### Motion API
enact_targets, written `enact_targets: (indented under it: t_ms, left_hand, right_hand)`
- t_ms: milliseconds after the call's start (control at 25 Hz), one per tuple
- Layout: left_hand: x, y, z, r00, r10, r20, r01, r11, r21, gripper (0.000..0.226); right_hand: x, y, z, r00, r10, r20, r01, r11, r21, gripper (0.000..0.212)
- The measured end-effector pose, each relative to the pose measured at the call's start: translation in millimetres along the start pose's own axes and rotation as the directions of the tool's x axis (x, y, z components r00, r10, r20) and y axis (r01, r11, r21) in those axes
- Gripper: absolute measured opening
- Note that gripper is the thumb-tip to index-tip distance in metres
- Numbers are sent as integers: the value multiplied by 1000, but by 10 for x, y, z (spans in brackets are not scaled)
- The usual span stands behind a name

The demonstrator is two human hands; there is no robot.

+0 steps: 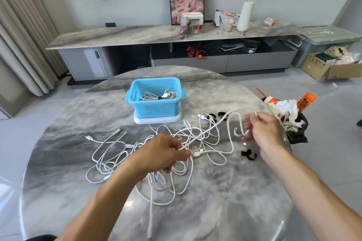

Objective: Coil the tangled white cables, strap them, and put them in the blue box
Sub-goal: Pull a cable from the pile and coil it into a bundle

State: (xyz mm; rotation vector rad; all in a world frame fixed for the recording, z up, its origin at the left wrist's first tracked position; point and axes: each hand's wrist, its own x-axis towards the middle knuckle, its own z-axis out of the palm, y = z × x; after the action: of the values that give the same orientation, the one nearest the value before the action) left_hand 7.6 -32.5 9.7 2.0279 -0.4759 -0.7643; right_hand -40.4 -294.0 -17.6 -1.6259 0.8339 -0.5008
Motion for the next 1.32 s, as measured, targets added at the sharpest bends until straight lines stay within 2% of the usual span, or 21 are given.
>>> enact_targets:
  t_ms: [40,80,120,160,200,240,320,440,520,600,640,720,840,920,1000,1040,1120,1200,1240,1280,1320]
  left_hand:
    - [-21,15,-29,999,22,-34,-21,1000,14,34]
    - [-34,39,-51,996,50,-72,-52,998,-20,37]
    - [-41,69,-70,991,70,-110,-78,994,-73,40]
    - [-37,94,-87,984,98,-151,-111,990,-84,42]
    - [-27,112,-81,972,134,-195,-143,989,-32,43]
    - [-18,122,-54,957,172,-232,-164,985,53,42]
    - [-19,140,27,937,235,-257,-202,968,149,40]
    - [-38,149,63,913,310,-264,-290,950,114,39]
    - [-51,150,21,900,316,-301,-307,949,79,38]
    - [-65,157,-20,908,296,-297,-327,943,-57,37]
    - [-69,163,-33,919,281,-275,-323,939,-120,37]
    - [-66,161,-56,943,231,-240,-267,955,-128,40]
    - [-56,103,-148,957,126,-262,-128,992,12,47]
    - [-63,87,-218,954,79,-291,-113,988,-105,48]
    - [-69,111,-247,950,59,-306,-153,943,-295,47]
    - [-61,124,-235,946,56,-320,-166,930,-327,46]
    - [-22,122,-172,929,59,-364,-177,937,-300,46]
    - [1,113,-97,913,68,-403,-194,940,-281,43]
    - [6,115,-63,910,79,-406,-209,936,-284,40]
    - [4,120,-33,912,94,-398,-224,929,-295,38]
    - [-5,131,-1,914,112,-390,-245,919,-310,36]
  right_hand:
    - [24,38,-45,998,43,43,-35,986,-160,20]
    - [-28,52,-63,990,68,124,-10,908,-418,25]
    - [-127,59,-47,971,57,231,113,741,-662,45]
    - [-232,48,-14,938,22,345,273,564,-779,68]
    - [-327,-5,23,898,-63,434,407,488,-772,84]
    - [-424,-115,63,853,-192,486,510,510,-693,89]
    - [-558,-265,147,709,-447,546,694,579,-428,73]
    - [-700,-231,339,519,-502,692,796,578,-178,24]
    - [-727,-192,431,454,-531,715,832,540,-126,21]
    - [-700,-235,451,468,-578,668,814,577,-71,26]
    - [-700,-274,439,512,-596,619,785,616,-56,28]
    - [-702,-342,399,670,-586,455,664,748,-13,29]
    - [-491,-456,276,945,-315,87,291,932,217,29]
    - [-286,-505,126,993,-118,23,111,971,213,30]
    - [-167,-449,73,985,-45,166,52,998,-41,30]
    - [-164,-394,87,955,-28,294,93,973,-211,28]
    - [-238,-309,137,799,62,598,253,868,-428,19]
    - [-377,-318,171,573,190,797,296,859,-418,4]
    - [-418,-344,179,512,201,835,289,875,-388,16]
    - [-428,-374,198,509,147,848,282,903,-325,22]
    - [-438,-404,224,548,58,835,282,927,-249,20]
